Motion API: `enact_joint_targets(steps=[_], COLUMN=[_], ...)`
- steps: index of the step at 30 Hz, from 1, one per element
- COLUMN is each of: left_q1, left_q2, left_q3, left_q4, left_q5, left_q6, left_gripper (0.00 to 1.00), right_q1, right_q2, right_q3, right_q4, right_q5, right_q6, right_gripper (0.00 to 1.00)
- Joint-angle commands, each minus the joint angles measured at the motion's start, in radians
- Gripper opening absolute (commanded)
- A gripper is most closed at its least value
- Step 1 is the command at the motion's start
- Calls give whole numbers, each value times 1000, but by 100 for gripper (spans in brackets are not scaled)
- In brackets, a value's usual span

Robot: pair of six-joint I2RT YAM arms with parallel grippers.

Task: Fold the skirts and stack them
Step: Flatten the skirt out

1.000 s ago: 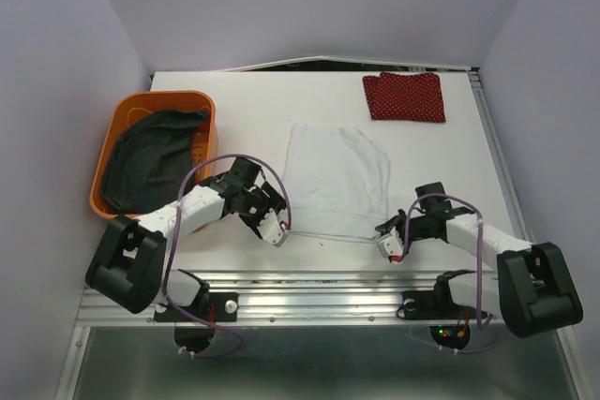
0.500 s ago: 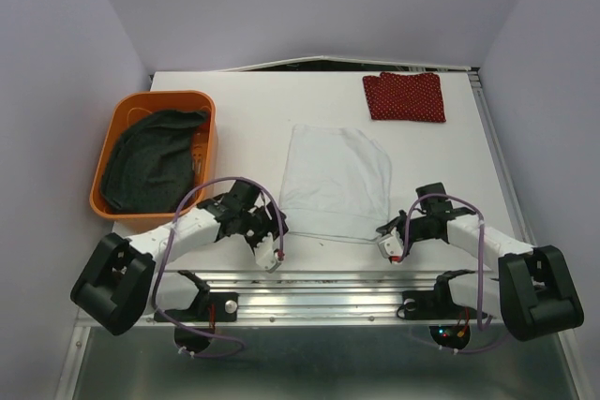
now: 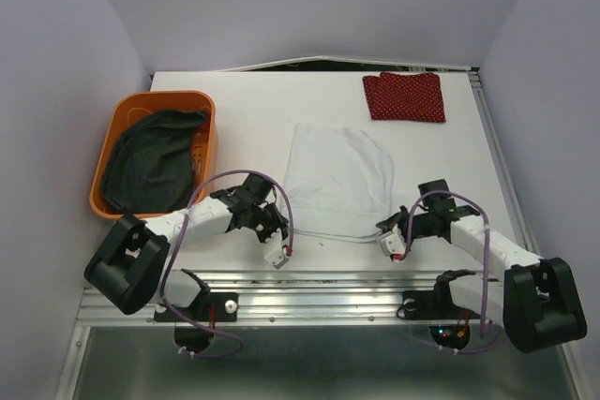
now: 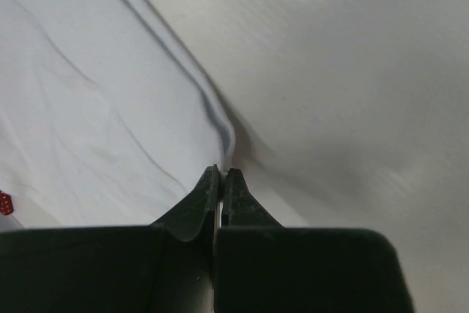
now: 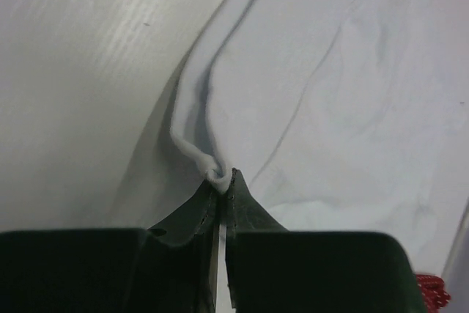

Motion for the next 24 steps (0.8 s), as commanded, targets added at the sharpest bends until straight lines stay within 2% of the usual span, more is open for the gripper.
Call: enact_joint_targets(steps=[1, 2, 5, 6, 7, 8, 9, 10, 11, 12, 13, 14, 15, 18, 21, 24], left_q1=[49, 63, 135, 152, 196, 219, 240, 279, 293, 300, 304, 311, 316, 316, 313, 313], left_q2=[-86, -122, -168, -173, -176, -180, -179, -174, -151, -134, -114, -95, -53, -30, -73, -125], left_q3=[160, 189, 320, 396, 432, 469, 530, 556, 590, 669, 712, 764, 874, 1001, 1007, 962], left_q4=[-114, -115, -116, -112, -95, -20, 49, 206, 262, 325, 376, 438, 442, 437, 450, 430], left_q5=[120, 139, 214, 232, 267, 280, 281, 254, 236, 141, 78, 35, 9, -12, -2, 5], left_q6=[-134, -280, -511, -660, -747, -833, -1042, -1158, -1247, -1315, -1448, -1502, -1538, -1602, -1605, -1587], left_gripper=[0, 0, 0, 0, 0, 0, 0, 0, 0, 0, 0, 0, 0, 0, 0, 0], right_q1=[9, 9, 9, 9, 9, 9, -1, -14, -14, -14, -24, -33, -42, -77, -77, -77], right_q2=[-88, -102, -130, -128, -119, -87, -62, -35, -6, 58, 94, 129, 210, 275, 258, 216], right_q3=[146, 169, 290, 328, 373, 478, 537, 598, 719, 781, 842, 903, 1059, 1280, 1329, 1271], right_q4=[2, 13, 100, 137, 184, 203, 218, 228, 241, 286, 330, 370, 376, 340, 253, 220], right_q5=[-67, -74, -51, -34, -12, 30, 43, 51, 78, 100, 133, 184, 265, 259, 206, 224], right_q6=[0, 183, 508, 712, 801, 887, 1015, 1071, 1122, 1229, 1292, 1344, 1442, 1495, 1512, 1457], right_gripper=[1, 1, 1, 1, 1, 1, 1, 1, 1, 1, 1, 1, 1, 1, 1, 1])
